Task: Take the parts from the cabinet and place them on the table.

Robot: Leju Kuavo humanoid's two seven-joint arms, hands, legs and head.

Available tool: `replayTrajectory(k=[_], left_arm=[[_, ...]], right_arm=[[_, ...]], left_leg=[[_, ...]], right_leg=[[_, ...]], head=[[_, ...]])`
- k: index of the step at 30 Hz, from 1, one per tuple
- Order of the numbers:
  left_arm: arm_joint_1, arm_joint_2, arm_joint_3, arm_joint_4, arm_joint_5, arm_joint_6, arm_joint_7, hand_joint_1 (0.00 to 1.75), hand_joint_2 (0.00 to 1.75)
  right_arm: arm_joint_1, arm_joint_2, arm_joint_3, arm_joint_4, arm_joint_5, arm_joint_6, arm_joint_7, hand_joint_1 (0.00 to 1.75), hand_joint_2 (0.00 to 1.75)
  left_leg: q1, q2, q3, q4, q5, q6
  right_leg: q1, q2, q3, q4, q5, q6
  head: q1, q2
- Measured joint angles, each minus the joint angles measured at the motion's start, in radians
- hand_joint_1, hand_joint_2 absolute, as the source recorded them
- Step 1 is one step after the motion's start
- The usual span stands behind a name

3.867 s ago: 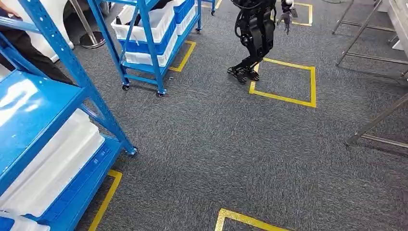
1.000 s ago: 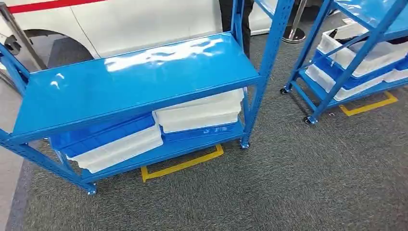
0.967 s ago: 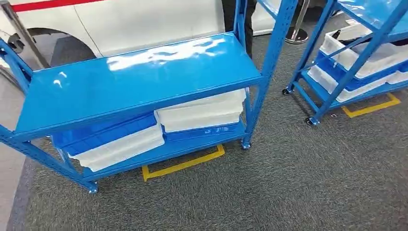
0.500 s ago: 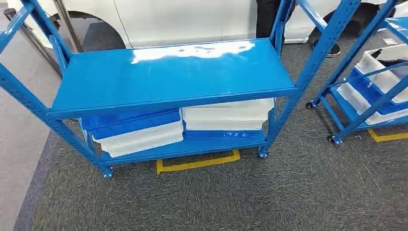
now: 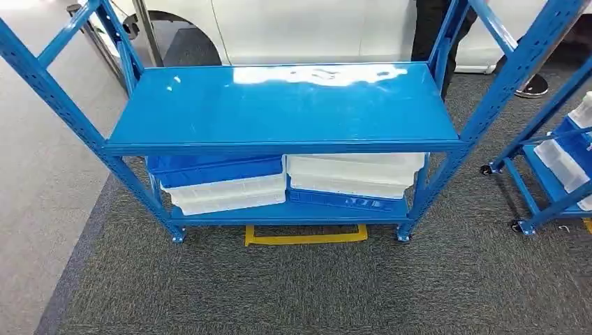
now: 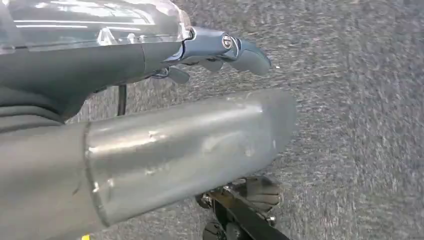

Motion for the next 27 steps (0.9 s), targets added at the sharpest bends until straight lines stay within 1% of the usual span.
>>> replayTrajectory(k=[1,2,3,4,5,6,7,8,9,10,11,12,13,14,15,16,17,18,19,20,21,22,23,24,25,26,27], left_arm=[[0.002,0.0,0.0,0.0,0.0,-0.001,0.0,0.0,0.0],[0.003,0.001,0.0,0.0,0.0,-0.001,0.0,0.0,0.0],[0.002,0.001,0.0,0.0,0.0,-0.001,0.0,0.0,0.0],[0.001,0.001,0.0,0.0,0.0,-0.001,0.0,0.0,0.0],[-0.001,0.001,0.0,0.0,0.0,-0.001,-0.001,0.0,0.0],[0.0,0.001,0.0,0.0,0.0,-0.001,-0.001,0.0,0.0],[0.004,0.001,0.0,0.0,0.0,-0.001,-0.001,0.0,0.0],[0.007,0.001,0.0,0.001,0.0,-0.002,-0.001,0.0,0.0],[0.009,0.001,0.0,0.001,0.0,-0.002,-0.001,0.0,0.0],[0.009,0.001,0.0,0.002,0.0,-0.002,-0.001,0.0,0.0],[0.007,0.001,0.0,0.004,0.0,-0.002,-0.001,0.0,0.0],[0.006,0.001,0.0,0.005,0.0,-0.002,-0.001,0.0,0.0],[0.006,0.001,0.0,0.005,0.0,-0.002,-0.001,0.0,0.0],[0.007,0.001,0.0,0.005,0.0,-0.002,-0.001,0.0,0.0],[0.009,0.001,0.0,0.005,0.0,-0.001,-0.001,0.0,0.0],[0.01,0.001,0.0,0.005,0.0,-0.001,0.0,0.0,0.0],[0.01,0.001,0.0,0.006,0.0,-0.001,0.0,0.0,0.0],[0.01,0.0,0.0,0.006,-0.001,-0.001,0.0,0.0,0.0],[0.014,-0.003,0.0,0.008,-0.001,0.0,0.0,0.0,0.0],[0.009,-0.005,0.0,0.01,-0.003,0.003,0.001,0.0,0.0],[0.006,-0.005,0.0,0.01,-0.005,0.007,0.003,0.0,0.0],[0.005,-0.005,0.0,0.01,-0.005,0.009,0.003,0.0,0.0],[0.003,-0.005,0.0,0.01,-0.009,0.011,0.003,0.0,0.0],[0.002,-0.004,0.0,0.01,-0.009,0.011,0.003,0.0,0.0],[0.001,-0.006,0.0,0.01,-0.01,0.012,0.003,0.0,0.0],[-0.001,-0.007,0.0,0.01,-0.01,0.012,0.003,0.0,0.0],[-0.001,-0.007,0.0,0.01,-0.01,0.013,0.003,0.0,0.0]], right_arm=[[0.0,0.0,0.0,0.0,0.0,0.0,0.0,0.0,0.0],[-0.001,0.0,-0.001,0.0,0.0,0.0,-0.001,0.0,0.0],[-0.002,0.0,-0.001,0.0,0.0,0.0,-0.002,0.0,0.0],[-0.001,0.0,-0.001,0.0,0.0,0.001,-0.003,0.0,0.0],[-0.004,0.0,-0.002,0.0,0.0,0.002,-0.004,0.0,0.0],[-0.005,0.0,-0.002,0.0,0.0,0.002,-0.005,0.0,0.0],[-0.005,0.0,-0.002,0.0,0.0,0.002,-0.005,0.0,0.0],[-0.005,0.0,-0.003,0.0,0.0,0.002,-0.006,0.0,0.0],[-0.006,0.0,-0.004,0.0,0.0,0.002,-0.007,0.0,0.0],[-0.005,-0.001,-0.005,0.0,0.0,0.002,-0.008,0.0,0.0],[-0.004,-0.001,-0.007,0.0,0.0,0.002,-0.008,0.0,0.0],[-0.004,-0.001,-0.008,0.0,0.0,0.002,-0.009,0.0,0.0],[-0.004,-0.001,-0.008,0.0,0.0,0.002,-0.009,0.0,0.0],[-0.004,-0.001,-0.008,0.0,0.0,0.002,-0.009,0.0,0.0],[-0.003,-0.001,-0.008,0.0,0.0,0.002,-0.009,0.0,0.0],[-0.001,-0.002,-0.009,0.0,0.0,0.002,-0.009,0.0,0.0],[0.002,-0.002,-0.009,0.0,0.0,0.002,-0.009,0.0,0.0],[0.006,-0.003,-0.009,0.0,0.0,0.002,-0.009,0.0,0.0],[0.013,-0.005,-0.01,0.0,0.0,0.003,-0.008,0.0,0.0],[0.011,-0.007,-0.011,0.0,0.0,0.003,-0.007,0.0,0.0],[0.007,-0.007,-0.011,0.0,0.0,0.003,-0.007,0.0,0.0],[0.005,-0.007,-0.011,0.0,0.001,0.004,-0.007,0.0,0.0],[0.005,-0.008,-0.012,0.0,0.001,0.004,-0.006,0.0,0.0],[0.005,-0.007,-0.012,0.0,0.002,0.005,-0.006,0.0,0.0],[0.006,-0.008,-0.012,0.0,0.002,0.005,-0.006,0.0,0.0],[0.005,-0.008,-0.013,0.0,0.002,0.005,-0.006,0.0,0.0],[0.002,-0.008,-0.014,0.0,0.002,0.006,-0.006,0.0,0.0]], left_leg=[[0.0,0.0,0.035,-0.065,0.042,0.003],[0.0,0.002,0.089,-0.17,0.095,0.008],[-0.001,0.008,0.141,-0.269,0.134,0.016],[-0.01,0.016,0.158,-0.3,0.107,0.021],[-0.011,0.015,0.159,-0.308,0.106,0.027],[-0.013,0.014,0.162,-0.312,0.103,0.031],[-0.011,0.012,0.159,-0.318,0.102,0.038],[-0.009,0.008,0.17,-0.321,0.099,0.046],[-0.003,0.005,0.193,-0.331,0.099,0.052],[-0.004,0.006,0.202,-0.331,0.093,0.061],[-0.005,0.005,0.208,-0.331,0.088,0.066],[-0.006,0.004,0.213,-0.331,0.082,0.068],[-0.007,0.002,0.218,-0.331,0.074,0.068],[-0.008,0.0,0.227,-0.331,0.067,0.068],[-0.008,-0.002,0.24,-0.331,0.057,0.066],[-0.008,-0.006,0.257,-0.331,0.045,0.065],[-0.008,-0.008,0.274,-0.331,0.034,0.062],[-0.008,-0.009,0.289,-0.331,0.023,0.059],[-0.009,-0.01,0.296,-0.329,0.012,0.055],[-0.012,-0.014,0.298,-0.326,0.005,0.046],[-0.011,-0.011,0.296,-0.329,-0.004,0.038],[-0.011,-0.009,0.31,-0.326,-0.002,0.033],[-0.011,-0.009,0.309,-0.326,0.006,0.029],[-0.01,-0.009,0.3,-0.31,0.008,0.027],[-0.009,-0.006,0.285,-0.263,0.009,0.024],[-0.007,-0.002,0.248,-0.199,-0.01,0.016],[-0.004,-0.002,0.203,-0.131,-0.044,0.011]], right_leg=[[0.0,-0.003,0.007,0.0,-0.004,0.002],[0.0,-0.005,0.016,0.0,-0.009,0.006],[0.0,-0.009,0.026,0.0,-0.015,0.01],[0.006,-0.013,0.029,0.0,-0.02,0.017],[0.005,-0.013,0.029,-0.001,-0.024,0.024],[0.004,-0.014,0.032,-0.006,-0.024,0.029],[0.005,-0.014,0.036,0.007,-0.013,0.037],[0.004,-0.014,0.041,0.008,-0.011,0.043],[0.001,-0.014,0.036,0.039,-0.026,0.045],[0.004,-0.004,0.018,0.078,-0.041,0.048],[0.005,0.005,-0.024,0.145,-0.074,0.051],[0.004,0.008,-0.074,0.217,-0.106,0.054],[0.005,0.01,-0.121,0.277,-0.127,0.056],[0.004,0.01,-0.154,0.31,-0.13,0.056],[0.004,0.01,-0.168,0.3,-0.11,0.057],[0.005,0.01,-0.161,0.248,-0.072,0.052],[0.005,0.01,-0.144,0.178,-0.024,0.045],[0.007,0.012,-0.126,0.097,0.044,0.038],[0.014,0.014,-0.129,0.049,0.116,0.026],[0.018,0.015,-0.132,0.048,0.088,0.025],[0.02,0.014,-0.129,0.055,0.094,0.021],[0.02,0.015,-0.127,0.048,0.088,0.014],[0.021,0.014,-0.12,0.043,0.083,0.006],[0.011,0.016,-0.104,0.028,0.083,0.002],[0.011,0.013,-0.087,0.017,0.079,-0.004],[0.011,0.011,-0.077,0.011,0.075,-0.01],[0.011,0.011,-0.071,0.009,0.071,-0.012]], head=[[0.0,0.0],[0.0,0.0],[0.0,0.0],[0.001,0.0],[0.0,0.0],[0.0,0.0],[0.001,0.0],[0.001,0.0],[0.001,0.0],[0.001,0.0],[0.001,0.0],[0.001,0.0],[0.001,0.0],[0.001,0.0],[0.001,0.0],[0.001,0.0],[0.001,0.0],[0.002,0.0],[0.002,0.0],[0.0,0.0],[-0.001,0.0],[-0.001,0.0],[-0.001,0.0],[-0.001,0.0],[0.0,0.0],[-0.001,0.0],[-0.001,0.0]])
